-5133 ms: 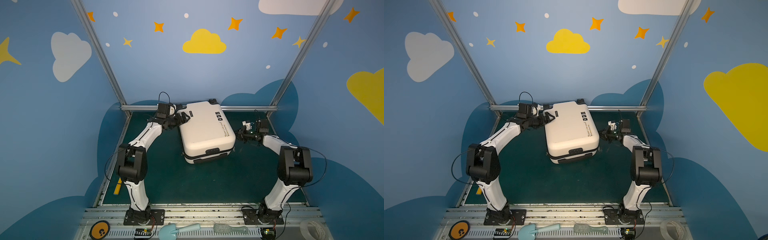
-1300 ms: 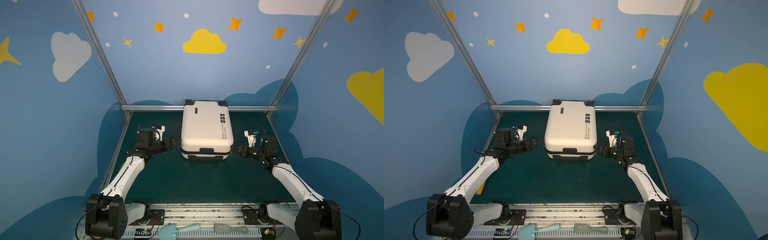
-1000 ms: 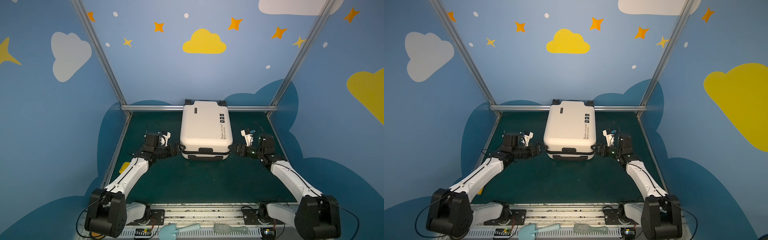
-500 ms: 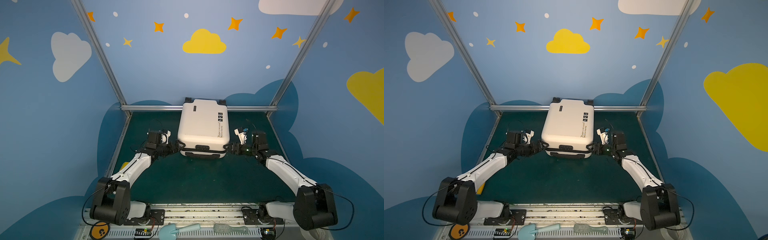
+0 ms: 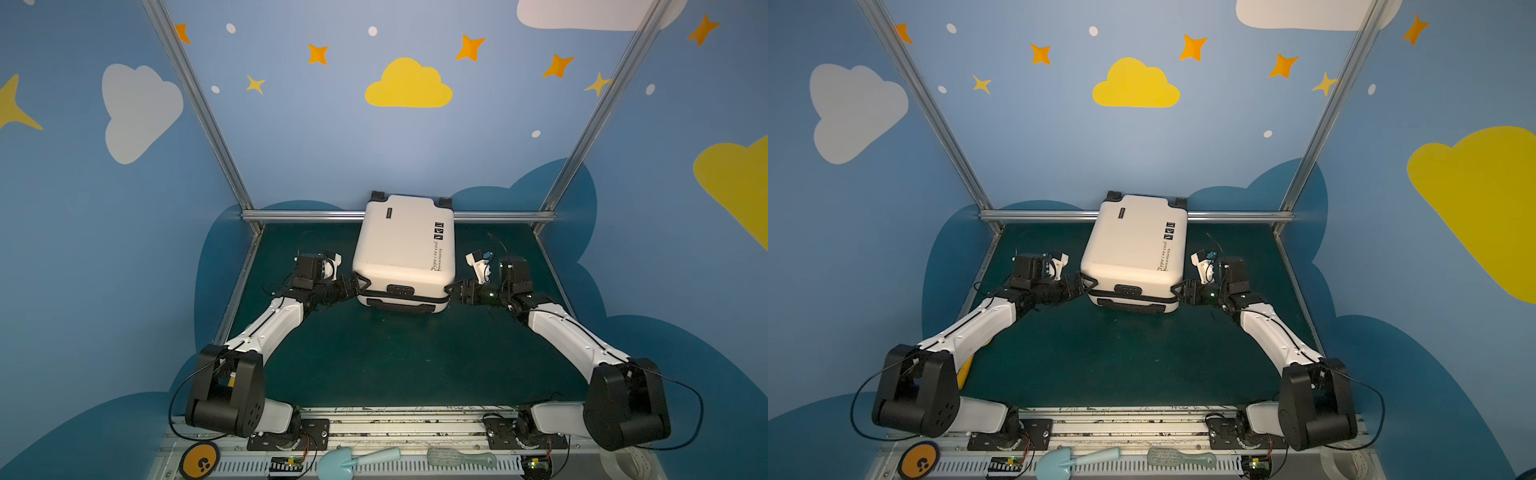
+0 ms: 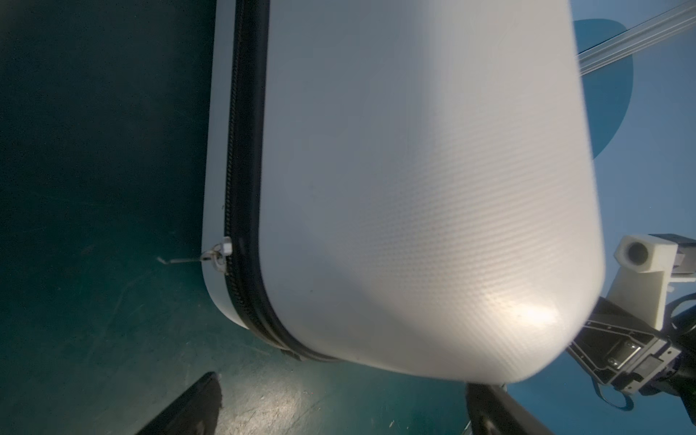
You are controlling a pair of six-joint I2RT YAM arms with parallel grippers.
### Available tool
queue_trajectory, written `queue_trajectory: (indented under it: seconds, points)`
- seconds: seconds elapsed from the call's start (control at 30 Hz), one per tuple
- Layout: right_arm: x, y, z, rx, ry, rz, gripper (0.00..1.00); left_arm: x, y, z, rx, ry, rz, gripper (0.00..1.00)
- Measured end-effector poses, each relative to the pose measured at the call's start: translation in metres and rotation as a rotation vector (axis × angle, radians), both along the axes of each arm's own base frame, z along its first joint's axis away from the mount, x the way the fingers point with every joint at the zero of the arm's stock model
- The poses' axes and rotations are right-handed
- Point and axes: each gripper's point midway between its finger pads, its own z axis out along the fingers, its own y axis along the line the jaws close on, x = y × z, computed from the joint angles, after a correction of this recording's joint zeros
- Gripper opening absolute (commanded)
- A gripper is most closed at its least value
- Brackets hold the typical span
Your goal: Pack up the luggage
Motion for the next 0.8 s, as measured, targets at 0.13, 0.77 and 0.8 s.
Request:
queue_trajectory:
  seconds: [0.13,0.77,0.8]
  points:
    - [-0.010,-0.015,-0.007,-0.013,-0.002,-0.048,0.59,-0.001,0.001,0.012,-0.006,-0.031,0.003,1.00]
    - [-0.017,-0.012,-0.065,-0.024,0.118,-0.048,0.43,-0.018,0.001,0.054,-0.042,-0.128,-0.013,1.00]
    - [-0.016,-0.011,-0.067,-0.026,0.122,-0.047,0.43,-0.019,0.001,0.053,-0.042,-0.122,-0.011,1.00]
